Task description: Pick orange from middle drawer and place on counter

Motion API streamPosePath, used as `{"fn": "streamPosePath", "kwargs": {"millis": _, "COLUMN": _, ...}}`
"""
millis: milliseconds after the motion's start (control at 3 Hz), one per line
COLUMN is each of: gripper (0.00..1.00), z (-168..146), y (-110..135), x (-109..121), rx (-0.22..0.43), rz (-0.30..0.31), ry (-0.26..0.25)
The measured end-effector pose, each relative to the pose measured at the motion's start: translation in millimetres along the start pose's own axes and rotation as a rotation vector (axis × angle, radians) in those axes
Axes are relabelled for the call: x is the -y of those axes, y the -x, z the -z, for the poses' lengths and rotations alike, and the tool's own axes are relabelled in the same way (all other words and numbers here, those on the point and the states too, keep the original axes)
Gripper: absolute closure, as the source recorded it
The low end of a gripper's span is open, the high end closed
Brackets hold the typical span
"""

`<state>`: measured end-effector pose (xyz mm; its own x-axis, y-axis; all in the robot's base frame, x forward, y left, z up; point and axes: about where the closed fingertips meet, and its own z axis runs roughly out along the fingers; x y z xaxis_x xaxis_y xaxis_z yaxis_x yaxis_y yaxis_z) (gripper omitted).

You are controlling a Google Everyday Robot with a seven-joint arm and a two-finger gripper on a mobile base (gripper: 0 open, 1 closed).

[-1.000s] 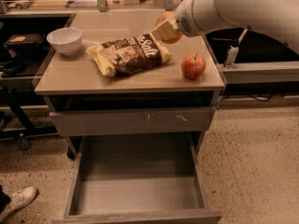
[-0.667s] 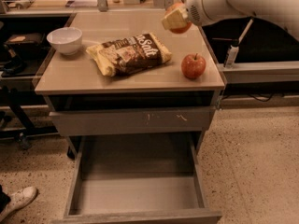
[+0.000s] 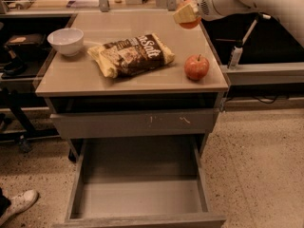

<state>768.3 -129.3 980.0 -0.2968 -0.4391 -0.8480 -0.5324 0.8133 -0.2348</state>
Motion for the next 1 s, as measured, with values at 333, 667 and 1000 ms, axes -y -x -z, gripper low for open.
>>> {"fn": "streamPosePath", "kwargs": {"millis": 333, "gripper": 1.0, "z": -20.2, "y": -12.5, "x": 20.6, "rx": 0.007, "rz": -0.026, "ry": -0.003}}
{"fn": "streamPosePath", "kwargs": {"millis": 667, "gripper": 1.0, "z": -33.4, "y": -29.0, "x": 38.0, "rx": 0.016, "rz": -0.057, "ry": -0.01}}
{"fn": "streamPosePath", "kwargs": {"millis": 1000, "gripper": 1.0, "z": -45.2, "y": -44.1, "x": 46.8, "rx": 0.02, "rz": -0.086, "ry": -0.007}}
